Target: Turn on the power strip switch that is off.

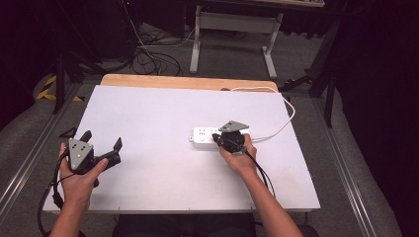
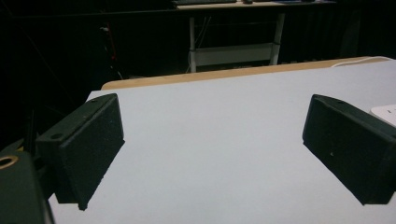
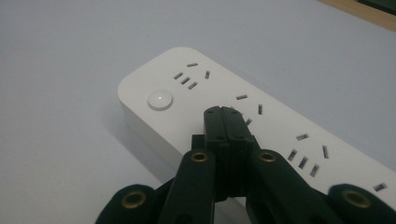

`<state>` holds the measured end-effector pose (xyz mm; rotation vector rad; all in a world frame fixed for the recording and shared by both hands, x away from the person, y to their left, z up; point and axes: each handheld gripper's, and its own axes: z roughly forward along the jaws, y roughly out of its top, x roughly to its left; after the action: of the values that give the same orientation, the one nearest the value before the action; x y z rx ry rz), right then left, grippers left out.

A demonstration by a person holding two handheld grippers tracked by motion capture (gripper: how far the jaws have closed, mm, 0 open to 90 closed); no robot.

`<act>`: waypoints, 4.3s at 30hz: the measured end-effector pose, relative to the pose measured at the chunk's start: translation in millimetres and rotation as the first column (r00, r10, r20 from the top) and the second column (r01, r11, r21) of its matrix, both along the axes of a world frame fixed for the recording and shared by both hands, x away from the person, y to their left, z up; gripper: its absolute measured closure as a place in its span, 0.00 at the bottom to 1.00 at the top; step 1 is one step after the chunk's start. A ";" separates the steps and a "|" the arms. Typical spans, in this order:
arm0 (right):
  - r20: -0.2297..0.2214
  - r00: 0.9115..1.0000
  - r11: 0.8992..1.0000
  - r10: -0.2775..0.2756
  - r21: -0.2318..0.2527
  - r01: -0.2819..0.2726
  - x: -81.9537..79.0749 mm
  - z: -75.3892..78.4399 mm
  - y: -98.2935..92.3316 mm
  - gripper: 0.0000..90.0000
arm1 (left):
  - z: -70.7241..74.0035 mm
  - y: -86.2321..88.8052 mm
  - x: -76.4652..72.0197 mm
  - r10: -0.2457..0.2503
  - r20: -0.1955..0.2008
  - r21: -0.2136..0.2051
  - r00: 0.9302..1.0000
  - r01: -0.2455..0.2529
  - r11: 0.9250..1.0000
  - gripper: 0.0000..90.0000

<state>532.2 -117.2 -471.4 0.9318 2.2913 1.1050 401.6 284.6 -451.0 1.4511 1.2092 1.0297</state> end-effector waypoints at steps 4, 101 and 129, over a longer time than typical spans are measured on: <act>0.009 1.000 1.000 0.000 -0.009 0.001 -0.5 0.1 0.6 1.00 | 0.0 -0.3 0.3 0.001 -0.004 0.001 1.000 -0.001 1.000 0.07; 0.278 0.956 0.958 -0.091 0.285 0.008 -29.4 52.5 -70.6 0.10 | -1.0 -1.5 5.0 -0.005 -0.016 0.003 1.000 0.005 1.000 0.06; 0.272 0.941 0.919 -0.201 0.385 0.085 -48.5 37.2 -138.8 0.03 | 1.0 -1.2 5.3 0.004 -0.006 -0.009 1.000 -0.004 1.000 0.05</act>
<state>483.6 -256.0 -434.1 0.9666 1.7667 1.5282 406.9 283.4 -450.0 1.4465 1.2203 1.0224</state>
